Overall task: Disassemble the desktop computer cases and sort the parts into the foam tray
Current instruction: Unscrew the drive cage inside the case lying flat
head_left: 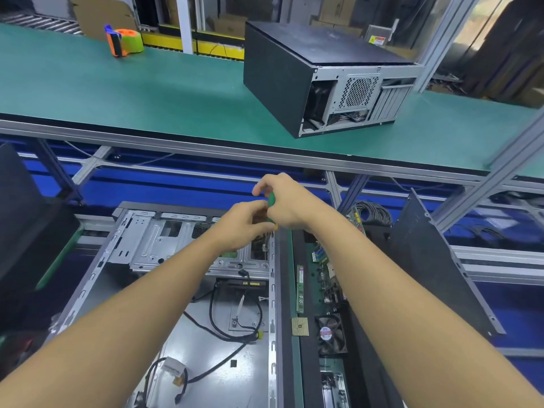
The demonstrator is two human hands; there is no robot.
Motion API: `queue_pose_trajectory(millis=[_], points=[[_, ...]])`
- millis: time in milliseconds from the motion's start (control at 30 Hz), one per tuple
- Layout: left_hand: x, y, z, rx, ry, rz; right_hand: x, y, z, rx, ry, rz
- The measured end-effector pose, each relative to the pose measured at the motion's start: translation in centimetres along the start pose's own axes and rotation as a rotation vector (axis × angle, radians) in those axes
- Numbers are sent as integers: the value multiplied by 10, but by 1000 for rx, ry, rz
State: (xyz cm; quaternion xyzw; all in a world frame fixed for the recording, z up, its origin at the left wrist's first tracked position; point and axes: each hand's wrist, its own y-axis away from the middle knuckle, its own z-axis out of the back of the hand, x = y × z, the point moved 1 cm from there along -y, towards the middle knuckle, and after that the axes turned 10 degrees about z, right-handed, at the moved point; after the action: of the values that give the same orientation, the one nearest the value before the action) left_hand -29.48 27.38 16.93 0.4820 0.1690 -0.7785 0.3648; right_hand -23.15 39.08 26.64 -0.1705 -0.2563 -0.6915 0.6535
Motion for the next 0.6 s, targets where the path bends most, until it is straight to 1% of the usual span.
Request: queue_pose_trajectory(millis=[67, 100, 133, 200, 233, 300, 400, 500, 600], points=[[-1, -1, -1, -104, -24, 9, -1, 1, -2, -44, 129, -26], [-3, -2, -2, -128, -33, 18, -2, 2, -3, -82, 216, -54], [-6, -3, -4, -135, -52, 25, -2, 3, -4, -116, 284, -88], [-10, -3, -7, -121, -121, 36, -1, 2, -7, -171, 331, -144], [-10, -3, -7, -100, -137, 32, -1, 2, -8, -189, 316, -138], [-7, -1, -3, -15, -54, 12, 0, 0, -7, -180, 246, -82], [1, 2, 4, 75, 121, 22, 4, 0, 1, -51, 185, -30], [3, 2, 3, 55, 159, 33, 6, 2, 4, 6, 118, -18], [1, -2, -1, -43, 54, 49, 2, 4, -1, -36, 83, -42]])
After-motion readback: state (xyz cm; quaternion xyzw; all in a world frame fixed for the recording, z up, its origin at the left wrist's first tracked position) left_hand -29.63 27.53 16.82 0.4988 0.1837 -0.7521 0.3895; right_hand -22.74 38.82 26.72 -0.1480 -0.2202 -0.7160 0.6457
